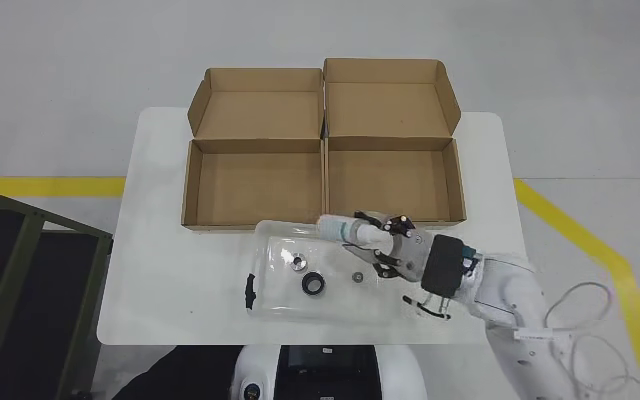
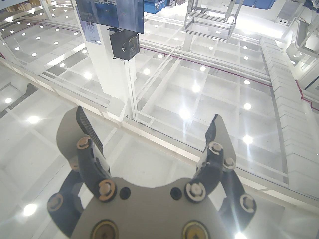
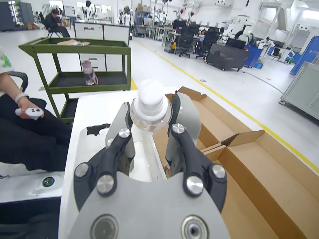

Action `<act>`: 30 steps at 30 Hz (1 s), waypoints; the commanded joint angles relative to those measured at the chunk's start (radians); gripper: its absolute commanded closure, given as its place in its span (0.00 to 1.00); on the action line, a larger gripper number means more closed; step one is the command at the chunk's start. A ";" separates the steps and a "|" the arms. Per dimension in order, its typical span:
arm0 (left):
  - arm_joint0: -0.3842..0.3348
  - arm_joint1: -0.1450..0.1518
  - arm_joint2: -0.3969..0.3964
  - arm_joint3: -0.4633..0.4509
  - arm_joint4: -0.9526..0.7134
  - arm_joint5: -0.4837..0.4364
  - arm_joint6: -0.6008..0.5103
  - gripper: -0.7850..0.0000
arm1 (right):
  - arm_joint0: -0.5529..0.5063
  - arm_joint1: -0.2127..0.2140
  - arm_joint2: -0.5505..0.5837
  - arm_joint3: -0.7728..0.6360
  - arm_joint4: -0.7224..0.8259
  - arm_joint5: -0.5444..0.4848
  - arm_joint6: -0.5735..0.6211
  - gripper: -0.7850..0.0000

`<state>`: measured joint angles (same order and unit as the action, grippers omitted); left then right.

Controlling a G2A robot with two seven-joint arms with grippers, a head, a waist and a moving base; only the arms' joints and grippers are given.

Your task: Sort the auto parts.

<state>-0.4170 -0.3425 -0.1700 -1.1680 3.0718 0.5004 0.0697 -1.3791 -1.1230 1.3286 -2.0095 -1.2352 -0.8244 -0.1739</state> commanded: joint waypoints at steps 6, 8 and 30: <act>0.000 0.000 0.000 0.000 0.000 0.000 0.000 0.00 | 0.013 -0.001 0.029 -0.031 0.040 0.017 -0.103 1.00; 0.000 0.000 0.000 0.000 0.000 0.000 0.000 0.00 | 0.012 -0.001 0.037 -0.041 0.042 0.026 -0.122 1.00; 0.000 0.000 0.000 0.000 0.000 0.000 0.000 0.00 | -0.091 0.002 0.085 -0.125 0.082 0.015 -0.256 1.00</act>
<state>-0.4170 -0.3425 -0.1700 -1.1680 3.0718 0.5004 0.0697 -1.4666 -1.1215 1.4129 -2.1326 -1.1511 -0.8088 -0.4271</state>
